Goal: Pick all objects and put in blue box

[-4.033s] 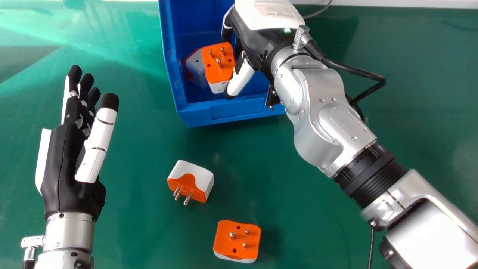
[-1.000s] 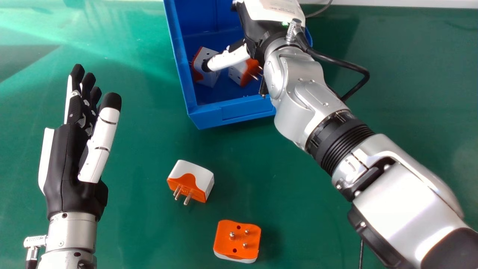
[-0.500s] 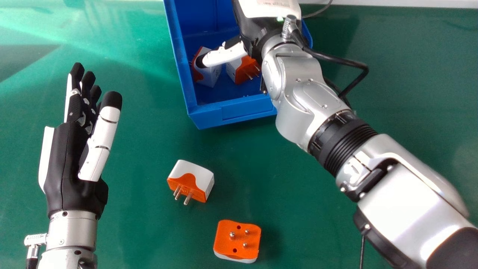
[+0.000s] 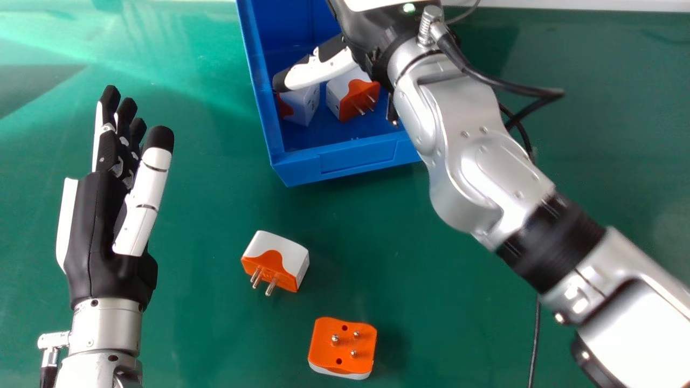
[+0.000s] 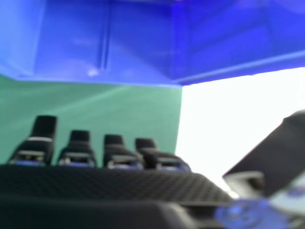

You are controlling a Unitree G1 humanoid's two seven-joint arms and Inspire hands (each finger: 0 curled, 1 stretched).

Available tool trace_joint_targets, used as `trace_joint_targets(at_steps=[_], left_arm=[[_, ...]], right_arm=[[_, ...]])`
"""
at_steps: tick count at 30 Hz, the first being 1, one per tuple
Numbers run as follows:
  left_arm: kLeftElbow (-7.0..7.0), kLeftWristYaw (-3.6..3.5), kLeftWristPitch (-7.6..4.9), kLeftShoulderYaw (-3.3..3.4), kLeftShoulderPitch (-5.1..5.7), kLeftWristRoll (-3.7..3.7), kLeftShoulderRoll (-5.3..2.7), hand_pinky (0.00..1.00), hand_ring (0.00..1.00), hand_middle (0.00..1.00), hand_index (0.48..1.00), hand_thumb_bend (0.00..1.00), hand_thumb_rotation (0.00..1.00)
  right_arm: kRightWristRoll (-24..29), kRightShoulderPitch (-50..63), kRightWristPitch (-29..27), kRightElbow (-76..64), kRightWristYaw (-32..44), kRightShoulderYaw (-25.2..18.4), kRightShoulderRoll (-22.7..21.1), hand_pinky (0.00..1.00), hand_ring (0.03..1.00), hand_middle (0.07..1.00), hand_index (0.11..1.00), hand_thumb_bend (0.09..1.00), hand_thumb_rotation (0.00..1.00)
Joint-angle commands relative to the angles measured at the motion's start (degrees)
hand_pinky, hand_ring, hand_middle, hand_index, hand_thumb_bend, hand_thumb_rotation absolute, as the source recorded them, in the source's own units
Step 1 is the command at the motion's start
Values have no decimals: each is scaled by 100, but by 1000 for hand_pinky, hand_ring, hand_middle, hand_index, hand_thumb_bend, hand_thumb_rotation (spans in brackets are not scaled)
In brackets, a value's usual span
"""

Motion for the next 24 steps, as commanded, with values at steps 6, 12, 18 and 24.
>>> trace_joint_targets(at_steps=[6, 12, 18, 24], left_arm=[[26, -36, -85, 84, -81, -36, 129, 1000, 1000, 1000, 1000, 560, 644], [79, -66, -137, 137, -95, -108, 149, 1000, 1000, 1000, 1000, 548, 629], [179, -141, -234, 195, -110, -131, 178, 999, 999, 998, 996, 568, 615], [231, -200, -306, 212, -95, -129, 171, 994, 995, 993, 988, 577, 610]], right_arm=[[-672, 781, 39, -1546, 573, -120, -462, 915, 999, 1000, 981, 733, 626], [-876, 1917, -166, -3105, 935, -422, -849, 870, 983, 1000, 973, 736, 612], [-840, 3081, -656, -4247, 783, -838, -1010, 821, 958, 994, 969, 730, 590], [-333, 4424, -1381, -4984, 191, -1283, -923, 790, 939, 980, 958, 714, 579]])
